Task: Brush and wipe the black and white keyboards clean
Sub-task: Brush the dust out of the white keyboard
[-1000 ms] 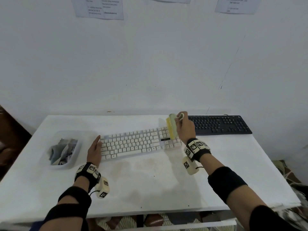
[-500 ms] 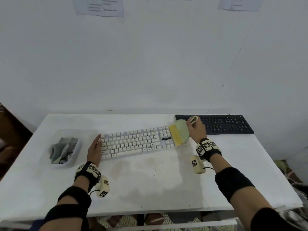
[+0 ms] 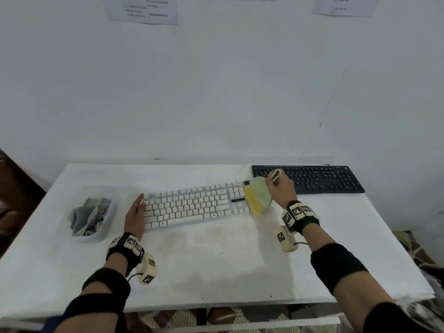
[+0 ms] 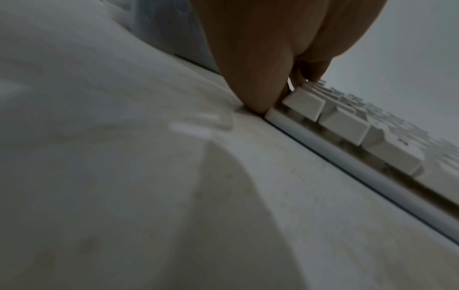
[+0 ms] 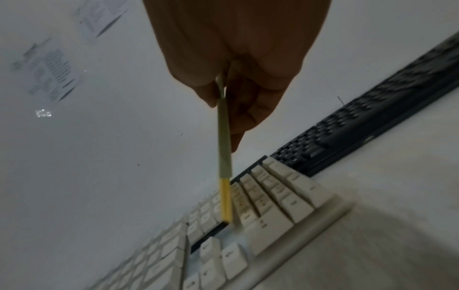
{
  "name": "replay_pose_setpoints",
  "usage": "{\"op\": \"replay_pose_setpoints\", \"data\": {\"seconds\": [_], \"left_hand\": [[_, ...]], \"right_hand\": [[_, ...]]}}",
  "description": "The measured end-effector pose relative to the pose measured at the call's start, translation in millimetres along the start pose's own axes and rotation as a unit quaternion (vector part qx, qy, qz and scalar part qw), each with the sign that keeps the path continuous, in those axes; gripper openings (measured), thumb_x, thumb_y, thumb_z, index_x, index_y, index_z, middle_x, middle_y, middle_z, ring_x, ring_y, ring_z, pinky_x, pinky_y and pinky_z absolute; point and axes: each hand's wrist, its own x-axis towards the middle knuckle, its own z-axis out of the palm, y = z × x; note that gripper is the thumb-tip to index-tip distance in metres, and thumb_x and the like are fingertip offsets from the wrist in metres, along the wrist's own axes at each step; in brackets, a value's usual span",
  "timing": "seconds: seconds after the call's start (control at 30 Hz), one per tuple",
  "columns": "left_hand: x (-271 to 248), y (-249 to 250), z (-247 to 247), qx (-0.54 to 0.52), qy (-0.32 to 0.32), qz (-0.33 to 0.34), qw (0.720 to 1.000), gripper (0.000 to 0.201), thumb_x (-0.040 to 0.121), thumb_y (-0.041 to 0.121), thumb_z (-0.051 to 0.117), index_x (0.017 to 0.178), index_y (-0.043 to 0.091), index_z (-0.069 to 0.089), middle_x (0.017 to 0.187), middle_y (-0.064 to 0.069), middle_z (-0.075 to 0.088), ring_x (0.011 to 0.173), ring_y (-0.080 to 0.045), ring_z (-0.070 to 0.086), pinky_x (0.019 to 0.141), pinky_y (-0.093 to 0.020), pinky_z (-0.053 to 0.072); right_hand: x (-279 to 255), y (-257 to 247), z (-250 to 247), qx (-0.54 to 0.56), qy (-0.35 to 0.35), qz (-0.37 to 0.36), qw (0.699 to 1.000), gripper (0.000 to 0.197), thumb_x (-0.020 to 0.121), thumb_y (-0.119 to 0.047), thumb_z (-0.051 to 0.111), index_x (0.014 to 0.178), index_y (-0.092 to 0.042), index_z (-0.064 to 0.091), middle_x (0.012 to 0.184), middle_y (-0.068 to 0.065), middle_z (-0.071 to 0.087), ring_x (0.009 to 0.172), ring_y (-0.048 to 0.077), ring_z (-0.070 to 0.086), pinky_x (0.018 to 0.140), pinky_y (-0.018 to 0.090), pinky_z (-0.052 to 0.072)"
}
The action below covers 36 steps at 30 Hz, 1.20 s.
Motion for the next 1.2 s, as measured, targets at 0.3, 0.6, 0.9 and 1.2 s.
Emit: {"op": "replay_pose_setpoints", "data": {"seconds": [0.3,0.6,0.9,1.2], "left_hand": [[-10.9,16.5,1.6,0.005,0.004,0.0,1.0,0.041,0.11,0.021,0.045,0.151,0.02,0.052,0.154,-0.007,0.05,0.142,-0.024,0.047,0.12,-0.036,0.034],[-15.5,21.5,0.8,0.02,0.006,0.008,1.0,0.041,0.111,0.022,0.044,0.151,0.019,0.052,0.154,-0.007,0.05,0.142,-0.025,0.046,0.117,-0.031,0.033],[-13.3,16.6,0.5,0.024,0.004,0.003,1.0,0.04,0.11,0.025,0.044,0.15,0.024,0.053,0.153,-0.007,0.051,0.14,-0.026,0.049,0.12,-0.041,0.035],[-15.2,17.7,-0.4,0.017,0.002,0.005,1.0,0.041,0.11,0.026,0.045,0.15,0.023,0.053,0.153,-0.006,0.052,0.14,-0.025,0.048,0.121,-0.042,0.035]], "right_hand": [[-11.3,0.9,11.0,0.007,-0.023,-0.022,0.999,0.008,0.102,-0.022,0.055,0.101,-0.014,0.053,0.071,-0.002,0.061,0.058,0.012,0.054,0.057,0.028,0.044],[-8.8,4.6,1.2,0.059,0.027,-0.011,0.998,0.012,0.101,-0.027,0.059,0.102,-0.016,0.054,0.079,0.002,0.064,0.065,0.017,0.06,0.059,0.039,0.056],[-7.7,-1.1,-1.6,-0.016,-0.076,-0.016,0.997,0.007,0.098,-0.016,0.058,0.099,-0.012,0.053,0.077,0.001,0.063,0.064,0.014,0.057,0.059,0.024,0.048],[3.1,-25.8,17.8,0.061,0.024,-0.044,0.997,0.016,0.104,-0.033,0.053,0.107,-0.019,0.046,0.087,0.004,0.066,0.075,0.025,0.069,0.061,0.044,0.06]]}}
